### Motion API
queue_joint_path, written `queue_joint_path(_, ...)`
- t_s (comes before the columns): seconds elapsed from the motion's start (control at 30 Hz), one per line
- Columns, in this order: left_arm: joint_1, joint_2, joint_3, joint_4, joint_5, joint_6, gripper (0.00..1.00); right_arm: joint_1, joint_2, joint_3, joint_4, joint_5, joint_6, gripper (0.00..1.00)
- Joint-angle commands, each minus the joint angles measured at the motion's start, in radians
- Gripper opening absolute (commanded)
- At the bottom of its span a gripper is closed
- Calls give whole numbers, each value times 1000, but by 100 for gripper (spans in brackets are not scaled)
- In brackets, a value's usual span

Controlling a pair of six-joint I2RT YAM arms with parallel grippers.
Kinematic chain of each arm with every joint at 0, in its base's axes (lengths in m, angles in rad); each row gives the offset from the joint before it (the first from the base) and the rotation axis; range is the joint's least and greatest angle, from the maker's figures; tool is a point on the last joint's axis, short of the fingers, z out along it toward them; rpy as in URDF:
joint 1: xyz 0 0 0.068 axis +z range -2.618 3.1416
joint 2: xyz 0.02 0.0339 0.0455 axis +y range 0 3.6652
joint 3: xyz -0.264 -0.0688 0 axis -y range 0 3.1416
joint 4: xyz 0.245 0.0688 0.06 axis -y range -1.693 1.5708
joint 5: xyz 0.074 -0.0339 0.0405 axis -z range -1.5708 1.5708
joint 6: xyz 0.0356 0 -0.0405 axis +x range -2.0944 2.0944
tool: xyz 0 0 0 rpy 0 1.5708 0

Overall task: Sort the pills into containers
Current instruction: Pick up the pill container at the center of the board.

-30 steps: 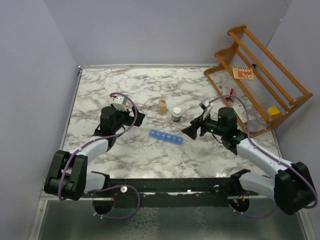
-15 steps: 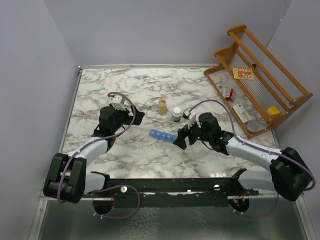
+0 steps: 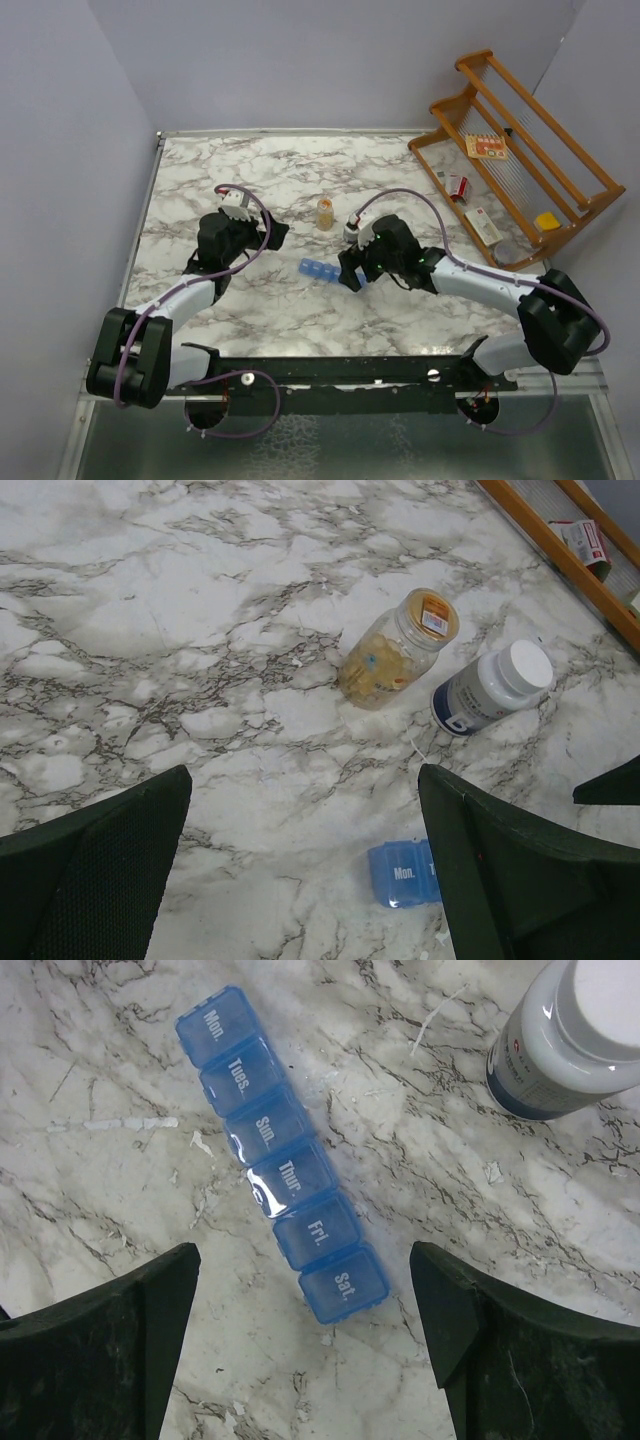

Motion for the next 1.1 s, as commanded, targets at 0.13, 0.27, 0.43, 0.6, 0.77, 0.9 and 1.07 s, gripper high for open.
queue_joint_path(0.13, 1, -28, 15, -1, -18, -8, 99, 41, 61, 112, -184, 90, 8, 88)
queue_joint_path(0.27, 0, -29, 19, -2, -18, -10, 99, 53, 103, 142, -248, 127, 16, 89)
queue_joint_path(0.43, 1, -20, 30, -1, -19, -10, 99, 62, 143, 138, -266, 139, 12, 89)
queue_joint_path(0.6, 1, -14, 32, -2, -19, -8, 99, 63, 150, 140, -264, 122, -10, 90)
queue_joint_path(0.77, 0, -8, 39, -2, -24, -11, 99, 64, 172, 146, -264, 132, -23, 90)
queue_joint_path(0.9, 1, -3, 45, 0, -21, -14, 99, 71, 193, 152, -257, 155, -30, 90)
queue_joint_path(1.07, 1, 0, 43, -2, -18, -14, 99, 72, 225, 163, -233, 174, -32, 90)
